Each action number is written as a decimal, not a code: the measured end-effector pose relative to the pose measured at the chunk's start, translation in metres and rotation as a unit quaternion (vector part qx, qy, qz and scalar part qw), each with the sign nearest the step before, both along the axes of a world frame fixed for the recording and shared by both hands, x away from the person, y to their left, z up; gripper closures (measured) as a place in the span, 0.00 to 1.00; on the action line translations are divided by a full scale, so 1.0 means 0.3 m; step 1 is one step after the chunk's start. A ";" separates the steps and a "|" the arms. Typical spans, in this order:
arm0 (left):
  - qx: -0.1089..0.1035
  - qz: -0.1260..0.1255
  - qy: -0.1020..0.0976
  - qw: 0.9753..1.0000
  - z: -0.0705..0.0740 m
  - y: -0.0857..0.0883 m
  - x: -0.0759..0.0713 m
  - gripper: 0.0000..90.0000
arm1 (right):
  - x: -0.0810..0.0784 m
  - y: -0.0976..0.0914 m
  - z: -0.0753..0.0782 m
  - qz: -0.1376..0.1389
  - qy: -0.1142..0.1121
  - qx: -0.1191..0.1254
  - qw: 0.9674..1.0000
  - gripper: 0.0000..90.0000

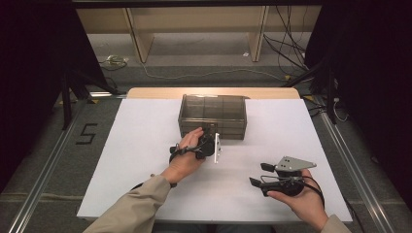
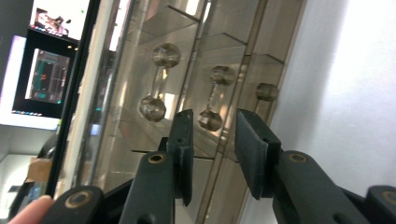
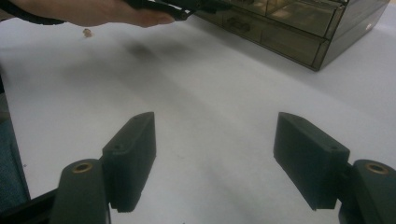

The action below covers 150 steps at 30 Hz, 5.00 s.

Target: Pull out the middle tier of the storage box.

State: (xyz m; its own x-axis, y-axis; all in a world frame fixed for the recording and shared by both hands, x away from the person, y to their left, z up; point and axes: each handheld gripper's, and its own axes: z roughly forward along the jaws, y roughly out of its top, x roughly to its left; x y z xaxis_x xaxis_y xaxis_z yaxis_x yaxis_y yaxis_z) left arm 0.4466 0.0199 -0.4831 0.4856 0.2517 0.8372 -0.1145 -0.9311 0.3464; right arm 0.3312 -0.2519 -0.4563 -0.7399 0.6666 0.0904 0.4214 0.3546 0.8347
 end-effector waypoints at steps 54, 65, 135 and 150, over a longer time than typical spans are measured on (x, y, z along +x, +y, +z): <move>0.063 0.017 -0.034 0.997 -0.019 -0.045 -0.007 0.89 | -0.001 -0.001 0.001 0.001 -0.001 0.000 1.000 0.35; 0.064 0.019 -0.038 0.997 -0.023 -0.046 -0.011 0.89 | -0.001 -0.001 0.001 0.001 -0.001 0.000 1.000 0.35; 0.089 0.022 -0.061 0.994 -0.039 -0.051 -0.018 0.90 | -0.001 0.000 0.001 0.003 -0.001 0.000 1.000 0.36; 0.092 0.020 -0.057 0.994 -0.034 -0.050 -0.027 0.90 | -0.001 0.000 0.001 0.004 -0.002 0.000 1.000 0.36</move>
State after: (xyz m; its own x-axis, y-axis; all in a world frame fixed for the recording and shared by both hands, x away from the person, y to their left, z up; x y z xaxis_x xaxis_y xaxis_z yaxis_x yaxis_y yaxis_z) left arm 0.4384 0.0050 -0.4934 0.3767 0.1066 0.9202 -0.1043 -0.9822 0.1565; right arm 0.3309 -0.2518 -0.4560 -0.7450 0.6613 0.0877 0.4155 0.3572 0.8365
